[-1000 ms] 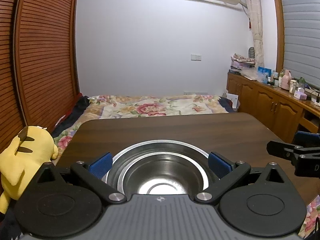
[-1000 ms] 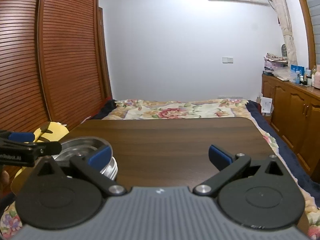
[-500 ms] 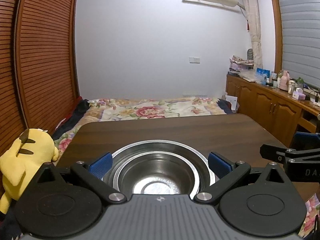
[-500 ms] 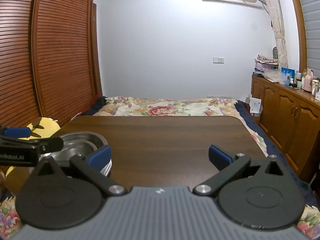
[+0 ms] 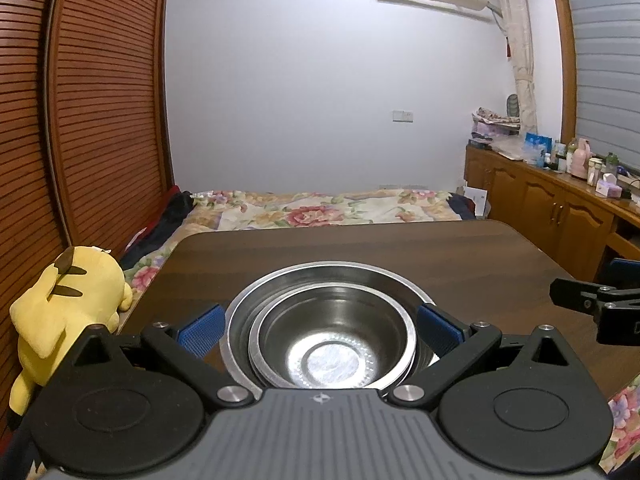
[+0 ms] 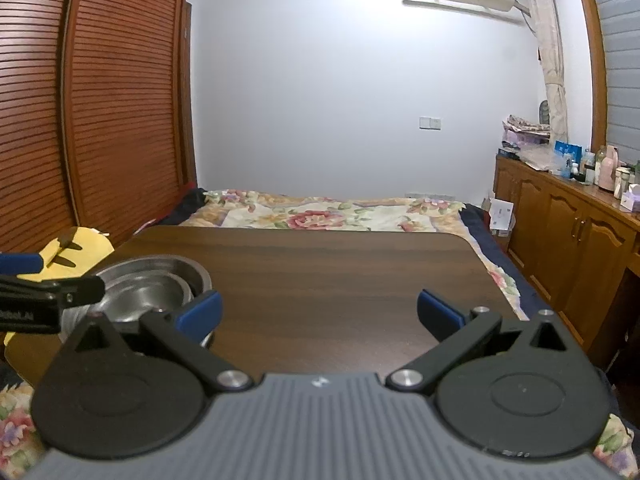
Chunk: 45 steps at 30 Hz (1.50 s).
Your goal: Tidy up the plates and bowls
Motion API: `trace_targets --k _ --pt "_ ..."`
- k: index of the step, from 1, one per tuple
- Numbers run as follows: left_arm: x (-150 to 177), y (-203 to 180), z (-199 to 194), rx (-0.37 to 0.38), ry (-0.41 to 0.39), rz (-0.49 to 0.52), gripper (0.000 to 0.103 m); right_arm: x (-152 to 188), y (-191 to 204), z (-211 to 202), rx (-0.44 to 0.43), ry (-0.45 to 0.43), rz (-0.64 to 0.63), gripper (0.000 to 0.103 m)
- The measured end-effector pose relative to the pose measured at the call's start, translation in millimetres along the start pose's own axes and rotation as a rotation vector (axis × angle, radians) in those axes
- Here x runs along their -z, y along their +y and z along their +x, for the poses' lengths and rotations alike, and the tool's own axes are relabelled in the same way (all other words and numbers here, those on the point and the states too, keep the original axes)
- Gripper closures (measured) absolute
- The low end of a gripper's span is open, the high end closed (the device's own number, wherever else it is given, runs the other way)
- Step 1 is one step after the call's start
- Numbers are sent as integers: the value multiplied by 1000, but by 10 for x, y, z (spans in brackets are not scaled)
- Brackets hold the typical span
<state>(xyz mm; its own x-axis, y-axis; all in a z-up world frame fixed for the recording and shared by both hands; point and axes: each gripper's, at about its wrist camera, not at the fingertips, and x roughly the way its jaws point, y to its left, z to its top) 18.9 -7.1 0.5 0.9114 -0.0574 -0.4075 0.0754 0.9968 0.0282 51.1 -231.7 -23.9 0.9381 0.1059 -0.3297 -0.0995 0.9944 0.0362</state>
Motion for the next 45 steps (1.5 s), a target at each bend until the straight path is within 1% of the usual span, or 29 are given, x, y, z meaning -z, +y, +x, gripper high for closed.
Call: trace_targets --k 15,19,28,31,45 --pt "156 -62 -19 -7 6 0 0 139 -68 -22 -2 20 24 0" --pt "232 -80 -3 -7 22 -3 0 208 -77 -25 -4 23 33 0" --pt "370 -97 16 -9 34 -9 0 315 -52 22 12 31 18 0" --pt "376 -93 22 -9 39 -10 0 342 -70 47 9 43 23 0" --pt "376 -71 15 -13 37 -17 0 353 -93 42 10 41 32 0"
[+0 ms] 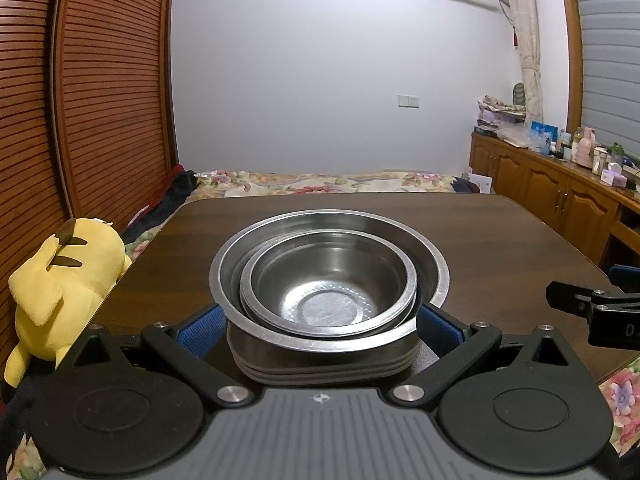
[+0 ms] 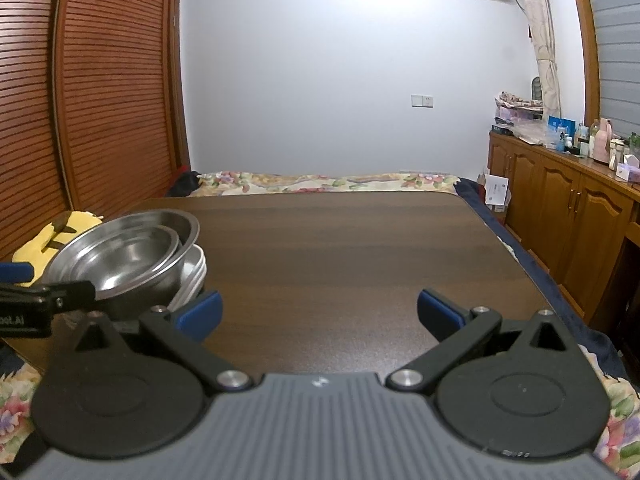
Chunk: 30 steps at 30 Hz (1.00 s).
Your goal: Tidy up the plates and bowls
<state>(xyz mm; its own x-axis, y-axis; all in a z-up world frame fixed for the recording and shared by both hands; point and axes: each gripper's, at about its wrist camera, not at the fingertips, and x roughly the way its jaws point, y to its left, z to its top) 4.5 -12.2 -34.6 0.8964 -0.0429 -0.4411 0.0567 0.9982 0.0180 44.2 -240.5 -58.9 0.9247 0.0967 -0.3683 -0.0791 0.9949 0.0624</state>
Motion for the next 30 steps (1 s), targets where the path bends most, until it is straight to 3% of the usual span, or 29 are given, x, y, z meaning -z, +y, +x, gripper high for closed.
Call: trace_targets --k 30 --pt "-7 5 -4 -3 -1 1 0 -22 -15 3 -1 7 10 0"
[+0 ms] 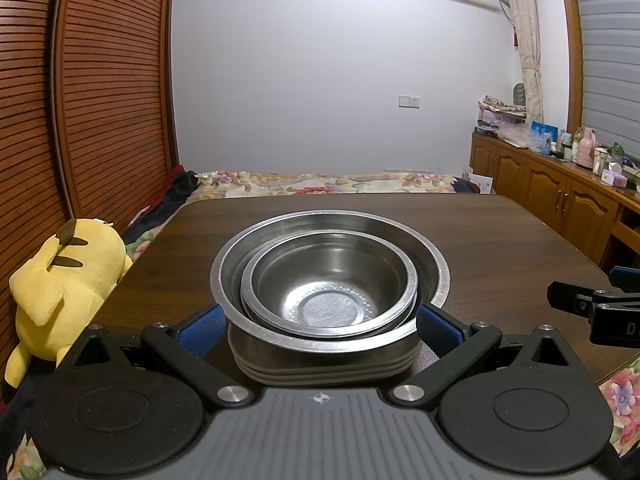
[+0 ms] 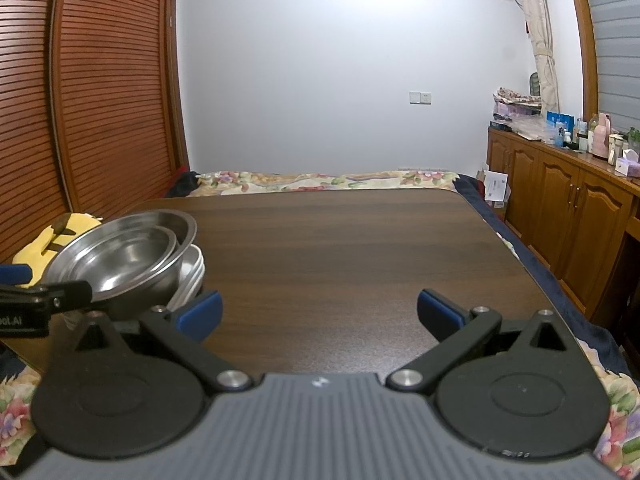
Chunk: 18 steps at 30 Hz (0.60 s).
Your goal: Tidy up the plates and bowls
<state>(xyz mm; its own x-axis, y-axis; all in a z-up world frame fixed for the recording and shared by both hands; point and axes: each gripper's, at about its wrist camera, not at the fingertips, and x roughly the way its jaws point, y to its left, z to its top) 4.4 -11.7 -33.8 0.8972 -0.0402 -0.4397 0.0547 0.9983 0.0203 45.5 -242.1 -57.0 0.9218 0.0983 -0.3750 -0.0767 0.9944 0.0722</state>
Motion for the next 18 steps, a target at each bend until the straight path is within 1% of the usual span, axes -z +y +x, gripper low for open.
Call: trace_targets --k 18 --pt "-15 6 0 -1 0 -1 0 9 -7 28 -3 5 9 0"
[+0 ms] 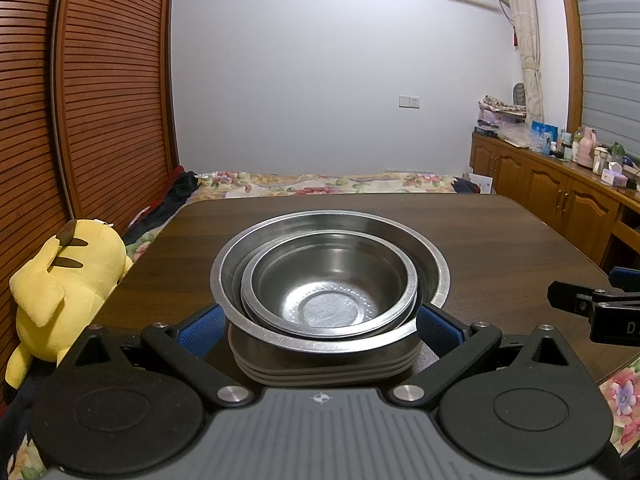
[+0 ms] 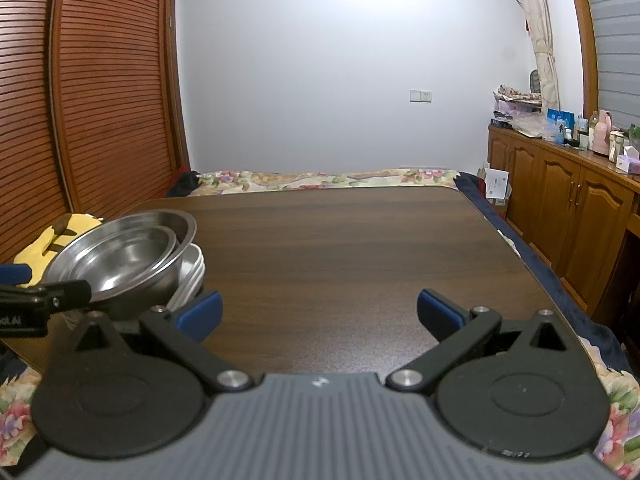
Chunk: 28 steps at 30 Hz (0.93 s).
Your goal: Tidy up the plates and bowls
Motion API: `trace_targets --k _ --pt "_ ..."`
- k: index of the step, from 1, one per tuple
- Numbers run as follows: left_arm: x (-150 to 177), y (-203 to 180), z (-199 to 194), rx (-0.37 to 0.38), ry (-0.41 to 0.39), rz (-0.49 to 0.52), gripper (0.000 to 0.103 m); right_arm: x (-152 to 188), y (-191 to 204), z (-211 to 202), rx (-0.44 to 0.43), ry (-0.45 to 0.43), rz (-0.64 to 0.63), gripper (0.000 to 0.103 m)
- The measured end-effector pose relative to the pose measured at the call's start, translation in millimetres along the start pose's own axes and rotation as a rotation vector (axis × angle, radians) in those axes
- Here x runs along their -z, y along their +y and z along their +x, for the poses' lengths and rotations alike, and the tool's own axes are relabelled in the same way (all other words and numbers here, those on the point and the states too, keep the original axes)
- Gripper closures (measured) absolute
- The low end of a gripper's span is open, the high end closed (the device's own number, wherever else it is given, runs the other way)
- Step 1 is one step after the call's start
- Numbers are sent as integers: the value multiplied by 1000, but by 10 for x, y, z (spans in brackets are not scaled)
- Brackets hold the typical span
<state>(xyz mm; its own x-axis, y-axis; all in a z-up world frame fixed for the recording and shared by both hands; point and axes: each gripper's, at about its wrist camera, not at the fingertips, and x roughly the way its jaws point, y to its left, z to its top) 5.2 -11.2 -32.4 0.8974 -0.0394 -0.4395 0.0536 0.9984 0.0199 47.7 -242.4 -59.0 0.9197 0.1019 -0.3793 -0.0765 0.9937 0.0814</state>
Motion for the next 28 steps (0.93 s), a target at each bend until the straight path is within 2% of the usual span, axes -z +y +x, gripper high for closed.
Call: trace_targets --k 28 --pt "2 -4 0 1 1 -3 0 25 -13 3 0 -7 0 0"
